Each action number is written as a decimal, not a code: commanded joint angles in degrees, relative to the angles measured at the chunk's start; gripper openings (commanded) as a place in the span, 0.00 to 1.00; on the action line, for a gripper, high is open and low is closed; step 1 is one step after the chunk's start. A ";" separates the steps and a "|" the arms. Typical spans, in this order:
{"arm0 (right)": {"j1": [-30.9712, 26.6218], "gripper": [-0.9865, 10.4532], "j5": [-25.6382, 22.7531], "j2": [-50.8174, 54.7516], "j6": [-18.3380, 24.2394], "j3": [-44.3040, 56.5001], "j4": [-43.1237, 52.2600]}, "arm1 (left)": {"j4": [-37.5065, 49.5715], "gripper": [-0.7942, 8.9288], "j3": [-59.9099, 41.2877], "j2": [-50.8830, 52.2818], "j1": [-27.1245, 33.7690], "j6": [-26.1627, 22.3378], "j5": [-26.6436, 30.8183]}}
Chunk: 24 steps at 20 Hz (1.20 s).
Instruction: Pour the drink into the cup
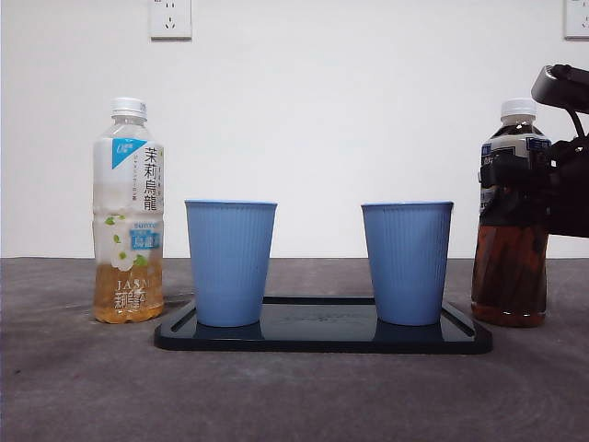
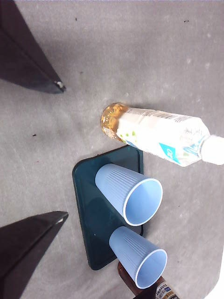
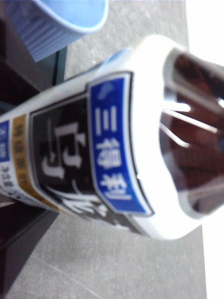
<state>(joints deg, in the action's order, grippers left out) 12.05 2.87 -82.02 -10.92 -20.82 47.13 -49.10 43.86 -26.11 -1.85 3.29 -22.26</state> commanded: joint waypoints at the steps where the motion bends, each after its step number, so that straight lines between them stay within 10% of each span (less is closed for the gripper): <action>1: 0.20 0.26 0.07 0.96 -0.17 -0.17 1.25 | 0.66 0.50 1.20 -0.02 -0.09 -0.72 -0.04; 9: 0.13 0.26 -3.21 17.38 6.78 -5.64 -22.95 | 0.68 0.50 1.20 -0.02 -0.09 -0.79 -0.04; 16: 0.26 0.26 -9.42 21.40 26.71 -25.14 -56.61 | 0.70 0.50 1.20 -0.02 -0.09 -0.92 -0.04; 24: 3.41 0.26 -20.20 21.20 45.66 -32.46 -71.10 | 0.72 0.50 1.20 -0.02 -0.28 -0.94 -0.04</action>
<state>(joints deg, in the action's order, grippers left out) 15.16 -16.53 -60.82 30.79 -51.31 -26.50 -49.08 43.88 -26.11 -2.04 3.27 -22.26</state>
